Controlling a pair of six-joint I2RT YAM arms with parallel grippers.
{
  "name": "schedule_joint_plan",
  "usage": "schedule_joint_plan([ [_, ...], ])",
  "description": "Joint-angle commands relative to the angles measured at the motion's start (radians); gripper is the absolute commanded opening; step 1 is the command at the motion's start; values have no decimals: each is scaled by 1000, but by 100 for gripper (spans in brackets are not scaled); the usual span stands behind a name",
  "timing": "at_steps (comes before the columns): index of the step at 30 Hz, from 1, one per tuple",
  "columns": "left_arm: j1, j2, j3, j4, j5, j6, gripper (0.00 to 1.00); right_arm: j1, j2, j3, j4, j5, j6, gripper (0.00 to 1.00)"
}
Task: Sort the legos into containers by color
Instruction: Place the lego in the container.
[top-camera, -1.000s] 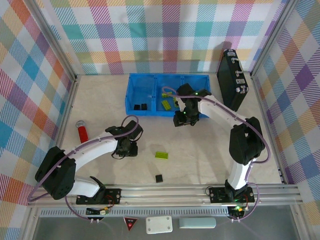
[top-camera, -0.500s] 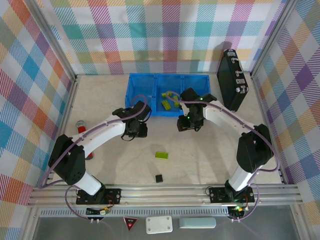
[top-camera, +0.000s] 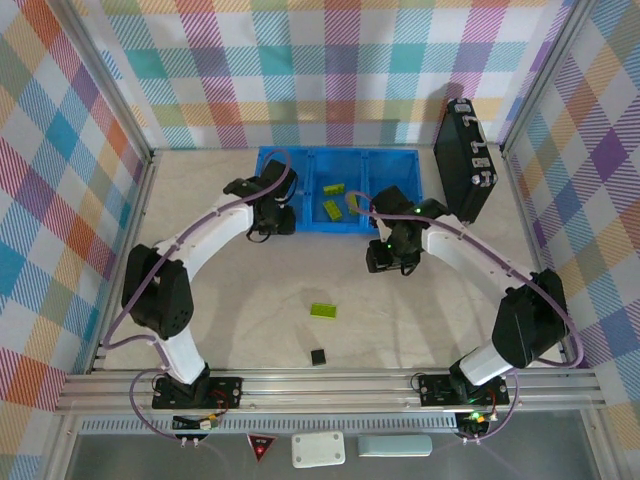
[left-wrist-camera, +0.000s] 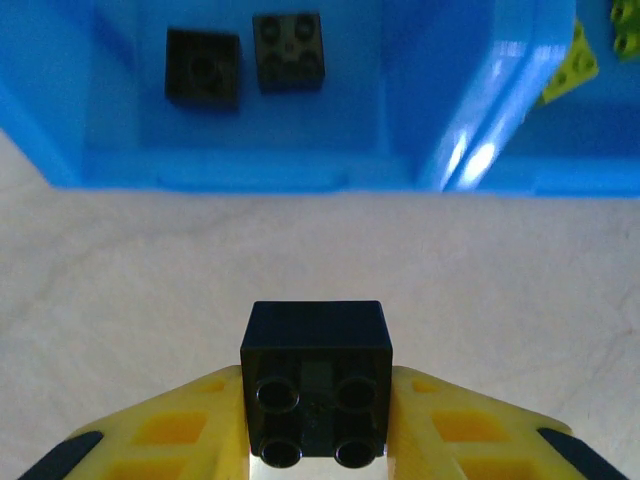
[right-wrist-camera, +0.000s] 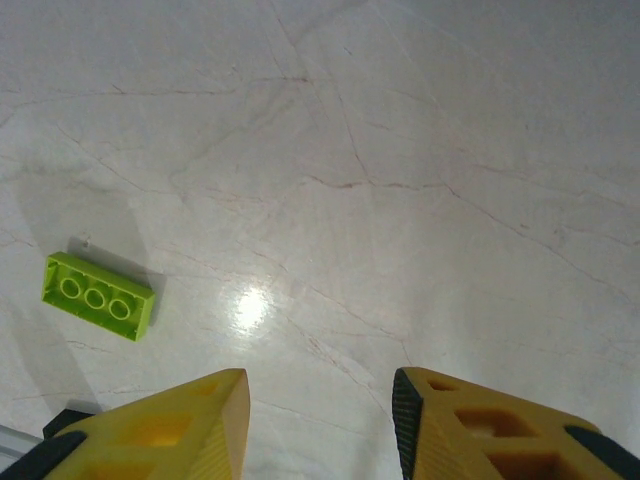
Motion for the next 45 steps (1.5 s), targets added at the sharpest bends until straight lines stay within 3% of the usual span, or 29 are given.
schedule_joint_plan([
  [1,29,62,77,-39,4,57,35,7,-48,-28,-25,8,32,44],
  [8,60,194,238,-36,-58,143,35,7,-95,-67,-35,16,50,44],
  [18,133,395,420,7,-21,186,35,7,-153,-108,-56,30,69,44],
  [32,162,562,485,111,-23,224,35,7,-187,-136,-67,36,94,44],
  [45,171,580,490,113,10,217,39,9,-196,-114,-82,32,104,45],
])
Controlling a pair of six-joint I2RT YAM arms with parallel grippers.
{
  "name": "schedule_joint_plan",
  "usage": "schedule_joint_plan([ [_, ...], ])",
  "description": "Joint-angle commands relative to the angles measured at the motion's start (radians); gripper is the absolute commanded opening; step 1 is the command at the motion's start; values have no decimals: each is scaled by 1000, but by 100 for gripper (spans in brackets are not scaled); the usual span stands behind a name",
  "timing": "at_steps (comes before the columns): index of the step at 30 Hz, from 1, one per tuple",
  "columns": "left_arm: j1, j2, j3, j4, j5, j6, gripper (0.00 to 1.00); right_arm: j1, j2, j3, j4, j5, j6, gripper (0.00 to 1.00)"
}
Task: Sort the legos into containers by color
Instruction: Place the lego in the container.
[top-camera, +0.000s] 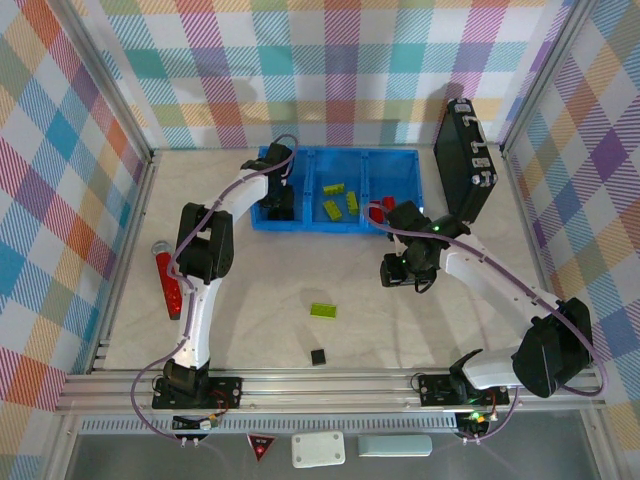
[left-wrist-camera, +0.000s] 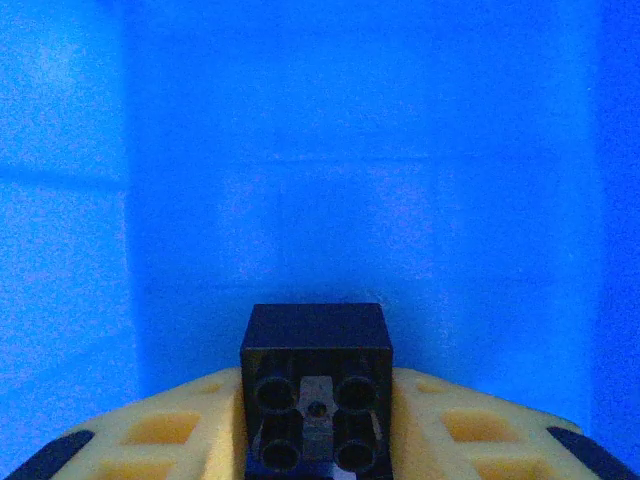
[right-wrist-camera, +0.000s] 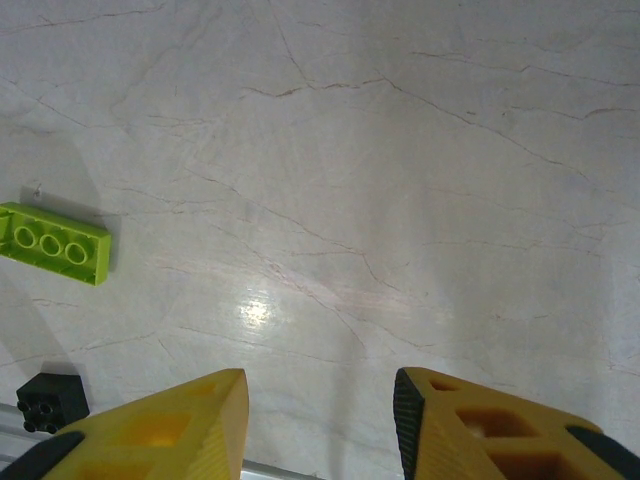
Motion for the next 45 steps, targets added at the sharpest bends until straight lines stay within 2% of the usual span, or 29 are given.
schedule_joint_plan([
  [1,12,4,32,-7,21,6,40,9,-30,17,-29,0,22,45],
  [21,12,-131,49,-108,58,-7,42,62,-4,34,7,-36,48,44],
  [32,45,-326,-164,-103,84,-18,42,162,111,86,46,-34,66,44],
  [45,113,-604,-421,-134,96,-19,43,321,356,267,33,-16,39,44],
])
